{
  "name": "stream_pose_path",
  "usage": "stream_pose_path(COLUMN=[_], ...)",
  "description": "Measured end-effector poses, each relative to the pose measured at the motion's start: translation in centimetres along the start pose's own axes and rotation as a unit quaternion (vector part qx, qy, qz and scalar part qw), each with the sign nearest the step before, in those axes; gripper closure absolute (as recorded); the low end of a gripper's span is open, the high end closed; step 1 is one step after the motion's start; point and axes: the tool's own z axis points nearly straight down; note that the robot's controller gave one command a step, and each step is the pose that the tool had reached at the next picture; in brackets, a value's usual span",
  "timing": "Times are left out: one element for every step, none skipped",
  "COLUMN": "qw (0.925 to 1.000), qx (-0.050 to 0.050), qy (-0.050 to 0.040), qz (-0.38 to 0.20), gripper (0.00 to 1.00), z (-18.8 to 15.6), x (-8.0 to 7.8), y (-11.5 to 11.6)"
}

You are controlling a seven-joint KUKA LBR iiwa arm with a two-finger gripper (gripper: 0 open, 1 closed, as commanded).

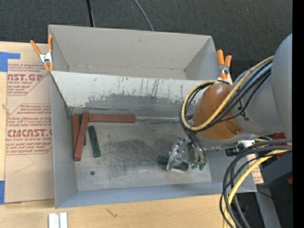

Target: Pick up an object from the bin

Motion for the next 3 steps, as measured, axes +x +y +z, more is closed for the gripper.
stream_pose_path(qw=[1.0000,1.0000,1.0000], qx=[0.001,0.002,0.001], qy=[0.0074,0.0088,0.0055], qz=[0.000,0.000,0.000], gripper=[1.00,1.00,1.00], z=[-0.8,-3.0,-4.9], x=[0.3,0.3,0.2], y=[-0.1,0.0,0.0])
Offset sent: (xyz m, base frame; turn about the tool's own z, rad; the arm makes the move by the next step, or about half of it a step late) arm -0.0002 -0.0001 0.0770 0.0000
